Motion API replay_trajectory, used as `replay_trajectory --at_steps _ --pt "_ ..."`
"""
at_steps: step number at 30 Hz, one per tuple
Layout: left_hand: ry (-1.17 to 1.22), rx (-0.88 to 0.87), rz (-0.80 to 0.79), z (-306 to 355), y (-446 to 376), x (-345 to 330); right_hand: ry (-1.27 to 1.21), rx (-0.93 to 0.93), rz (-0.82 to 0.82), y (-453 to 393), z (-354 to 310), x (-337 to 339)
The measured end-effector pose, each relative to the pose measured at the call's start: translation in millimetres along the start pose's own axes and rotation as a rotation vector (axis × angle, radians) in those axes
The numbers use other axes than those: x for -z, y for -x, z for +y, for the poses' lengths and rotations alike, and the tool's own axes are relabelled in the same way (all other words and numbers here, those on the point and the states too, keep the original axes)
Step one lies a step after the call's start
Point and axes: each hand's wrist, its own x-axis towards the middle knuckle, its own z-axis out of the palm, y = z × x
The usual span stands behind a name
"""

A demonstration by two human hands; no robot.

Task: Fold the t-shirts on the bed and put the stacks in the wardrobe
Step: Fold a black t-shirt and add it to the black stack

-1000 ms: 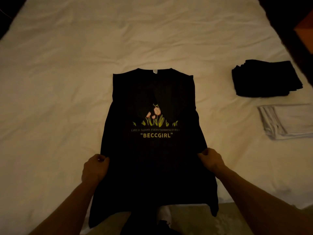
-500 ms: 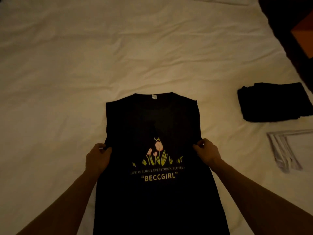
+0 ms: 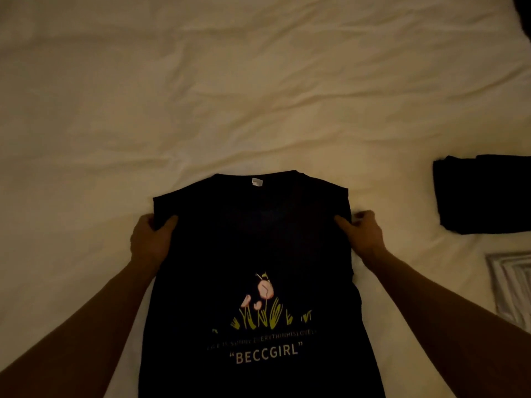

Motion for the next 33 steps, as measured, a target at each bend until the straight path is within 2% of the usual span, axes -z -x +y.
replay_trajectory --at_steps 3,6,8,16,28,31,33 --pt "0.119 0.012 -0.036 17 -23 -8 -0.122 -0.007 -0.036 -20 -24 0" --pt "0.136 -0.048 -0.025 25 -35 -10 -0.009 0.065 -0.087 -36 -37 -3" --pt "0.121 -0.088 0.007 24 -41 -7 0.042 0.09 -0.063 -42 -41 -3" --pt "0.106 -0.149 0.037 26 -48 -4 0.002 0.142 -0.06 -44 -46 -1" --pt "0.139 -0.124 0.036 29 -49 -2 0.125 0.235 -0.02 -48 -48 4" --pt "0.085 -0.124 0.035 28 -55 -1 0.182 0.249 -0.038 -48 -50 5" --pt "0.007 -0.151 0.052 28 -56 -3 0.32 0.321 0.036 -46 -51 5"
